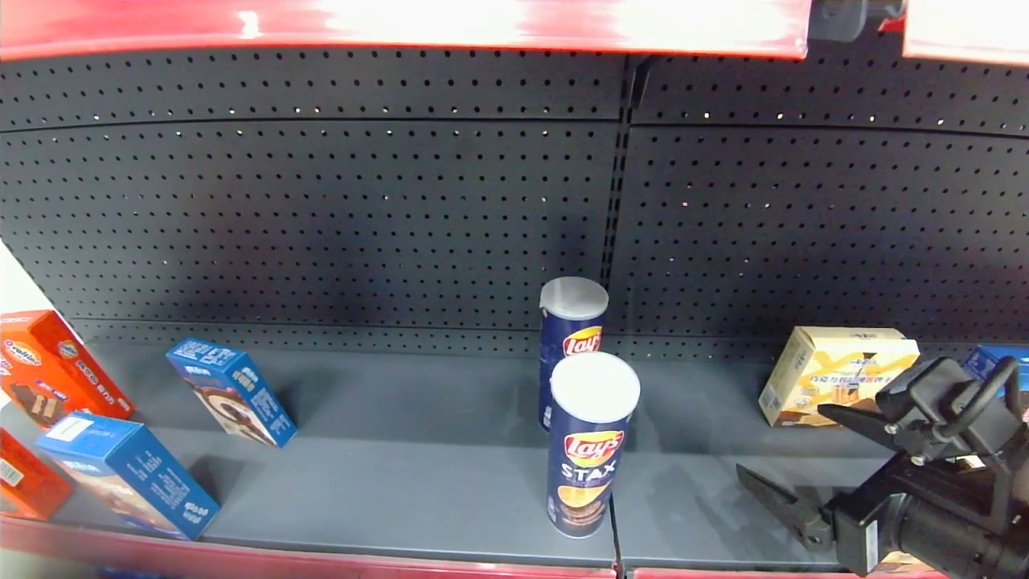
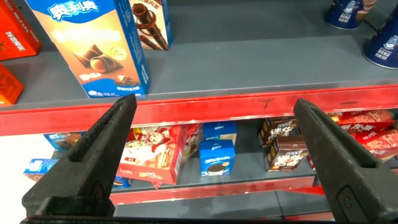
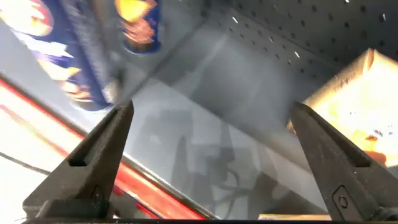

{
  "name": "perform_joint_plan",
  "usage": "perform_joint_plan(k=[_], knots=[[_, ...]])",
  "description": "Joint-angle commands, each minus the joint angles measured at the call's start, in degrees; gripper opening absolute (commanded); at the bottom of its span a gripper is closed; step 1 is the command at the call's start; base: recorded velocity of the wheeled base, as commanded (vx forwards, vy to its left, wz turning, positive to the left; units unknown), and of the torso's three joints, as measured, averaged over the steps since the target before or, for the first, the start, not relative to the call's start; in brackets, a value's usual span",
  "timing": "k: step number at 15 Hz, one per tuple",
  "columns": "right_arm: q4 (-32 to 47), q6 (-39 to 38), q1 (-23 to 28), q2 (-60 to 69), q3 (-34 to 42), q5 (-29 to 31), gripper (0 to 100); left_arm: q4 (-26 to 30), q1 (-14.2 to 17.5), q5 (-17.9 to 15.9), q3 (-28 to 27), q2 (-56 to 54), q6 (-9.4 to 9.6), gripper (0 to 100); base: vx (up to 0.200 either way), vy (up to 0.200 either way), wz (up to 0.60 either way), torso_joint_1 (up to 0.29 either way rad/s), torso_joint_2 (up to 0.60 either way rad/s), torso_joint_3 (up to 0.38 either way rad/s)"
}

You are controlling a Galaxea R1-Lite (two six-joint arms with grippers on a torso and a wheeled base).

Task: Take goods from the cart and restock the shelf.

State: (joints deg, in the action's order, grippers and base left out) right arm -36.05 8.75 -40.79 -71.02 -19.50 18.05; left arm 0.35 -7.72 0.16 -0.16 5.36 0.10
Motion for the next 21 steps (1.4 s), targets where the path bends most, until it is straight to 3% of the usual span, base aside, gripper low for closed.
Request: perform_joint_plan(k=[1,5,9,21], knots=[[-4.82,-0.84,-1.66,-9.75,-0.18,5.68,100,0.00,-0.02,0.02,-0.02,0.09,-0.01,100,0.000,0.000,0.00,0.000,0.00,0.000],[-5.88,-1.46,-2.98,-12.65,-0.27,9.28,100,0.00,-0.02,0.02,0.07,0.09,-0.01,100,0.000,0.000,0.00,0.000,0.00,0.000],[-6.23,-10.07,-6.67,-20.03,-3.70,17.01,100,0.00,-0.02,0.11,-0.02,0.09,-0.01,100,0.000,0.000,0.00,0.000,0.00,0.000],[-6.40,-15.26,-11.59,-26.36,-10.11,18.95,100,0.00,-0.02,0.02,0.07,0.09,-0.01,100,0.000,0.000,0.00,0.000,0.00,0.000]])
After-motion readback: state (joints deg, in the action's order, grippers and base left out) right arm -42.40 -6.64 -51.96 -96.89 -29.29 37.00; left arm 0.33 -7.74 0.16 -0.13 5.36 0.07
